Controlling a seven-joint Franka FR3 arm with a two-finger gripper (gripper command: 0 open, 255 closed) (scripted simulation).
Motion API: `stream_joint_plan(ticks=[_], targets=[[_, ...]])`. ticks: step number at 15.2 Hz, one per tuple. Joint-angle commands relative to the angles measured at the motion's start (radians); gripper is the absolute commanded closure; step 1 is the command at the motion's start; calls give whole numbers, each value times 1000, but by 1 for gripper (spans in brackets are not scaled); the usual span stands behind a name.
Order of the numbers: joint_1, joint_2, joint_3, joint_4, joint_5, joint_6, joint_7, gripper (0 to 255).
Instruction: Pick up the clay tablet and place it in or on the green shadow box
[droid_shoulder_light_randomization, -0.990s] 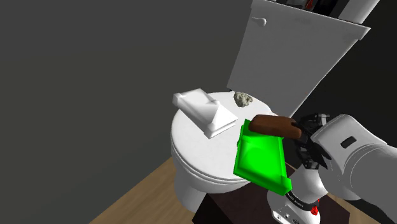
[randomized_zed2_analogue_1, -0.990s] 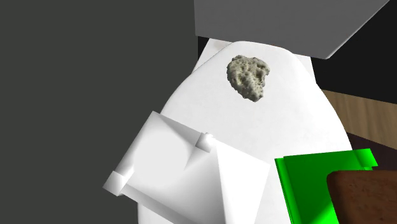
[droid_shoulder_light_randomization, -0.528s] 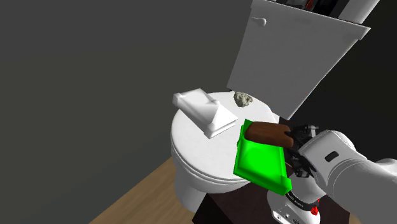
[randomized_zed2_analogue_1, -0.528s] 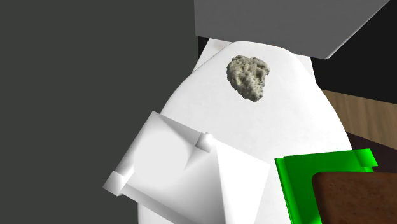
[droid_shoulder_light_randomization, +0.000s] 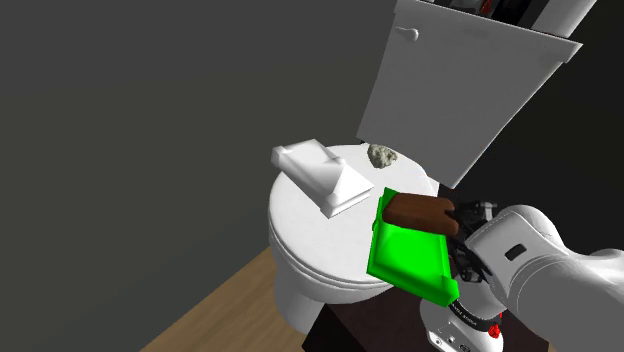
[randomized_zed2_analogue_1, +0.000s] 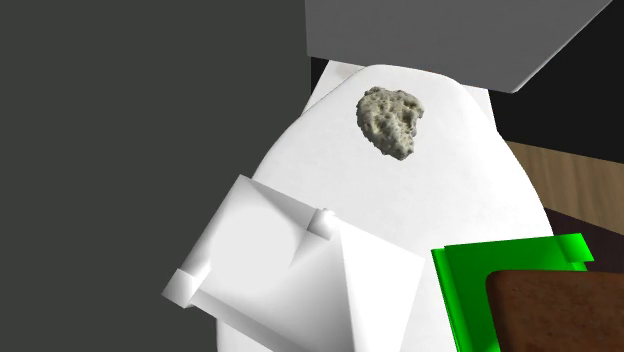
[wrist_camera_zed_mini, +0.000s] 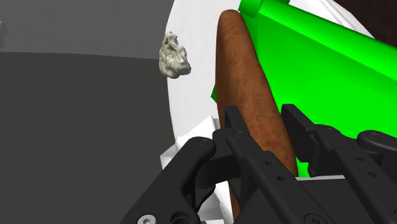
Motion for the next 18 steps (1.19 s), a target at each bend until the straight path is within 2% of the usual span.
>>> stream_joint_plan(ticks=[1, 6, 10, 18], targets=[[0, 0, 0, -1, 1, 0, 0, 0], [0, 0, 0, -1, 1, 0, 0, 0], [-54, 31, 23, 152, 10, -93, 0, 0], [-54, 30, 23, 152, 10, -93, 0, 0]])
